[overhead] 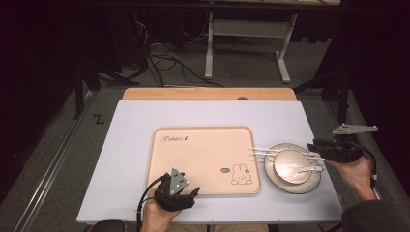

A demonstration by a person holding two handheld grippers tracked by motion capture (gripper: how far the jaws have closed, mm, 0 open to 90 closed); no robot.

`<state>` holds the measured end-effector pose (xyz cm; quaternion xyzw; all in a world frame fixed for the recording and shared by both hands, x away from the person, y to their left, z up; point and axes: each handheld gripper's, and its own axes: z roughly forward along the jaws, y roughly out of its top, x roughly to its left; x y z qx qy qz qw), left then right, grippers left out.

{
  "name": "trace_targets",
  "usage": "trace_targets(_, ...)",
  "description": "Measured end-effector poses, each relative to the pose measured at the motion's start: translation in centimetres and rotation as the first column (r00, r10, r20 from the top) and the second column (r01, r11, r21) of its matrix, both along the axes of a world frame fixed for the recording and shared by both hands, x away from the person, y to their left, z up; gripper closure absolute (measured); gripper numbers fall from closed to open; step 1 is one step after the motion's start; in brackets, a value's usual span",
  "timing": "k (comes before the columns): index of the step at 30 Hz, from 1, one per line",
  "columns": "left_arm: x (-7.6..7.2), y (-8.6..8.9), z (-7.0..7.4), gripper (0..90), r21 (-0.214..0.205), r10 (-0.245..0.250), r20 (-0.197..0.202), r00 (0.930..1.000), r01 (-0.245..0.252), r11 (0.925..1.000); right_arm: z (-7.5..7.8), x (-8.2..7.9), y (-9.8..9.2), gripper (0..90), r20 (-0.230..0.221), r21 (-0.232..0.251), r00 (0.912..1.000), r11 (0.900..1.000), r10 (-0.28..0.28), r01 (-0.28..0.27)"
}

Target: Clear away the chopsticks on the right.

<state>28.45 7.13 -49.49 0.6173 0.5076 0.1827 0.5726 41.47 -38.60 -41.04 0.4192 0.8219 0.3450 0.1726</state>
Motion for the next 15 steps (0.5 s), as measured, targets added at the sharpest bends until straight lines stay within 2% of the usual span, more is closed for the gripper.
trace_targets(7,-0.2,0.4,-0.1,32.3,-0.002,0.020,0.000,0.9998,-0.020,0.9998,-0.6,0.7,0.0,65.0,-0.018,-0.062,0.9998,0.9980,0.005,-0.006)
trace_targets(12,-0.5,0.7,-0.2,32.3,-0.001,0.040,-0.001,0.9992,-0.040,0.9992,-1.5,1.4,-0.3,68.9,-0.035,-0.117,0.9991,0.9927,0.023,-0.027)
trace_targets(15,-0.6,0.9,-0.3,32.3,0.002,0.053,-0.002,0.9986,-0.053,0.9986,-1.9,1.6,-0.5,70.6,-0.038,-0.108,0.9988,0.9935,0.031,-0.035)
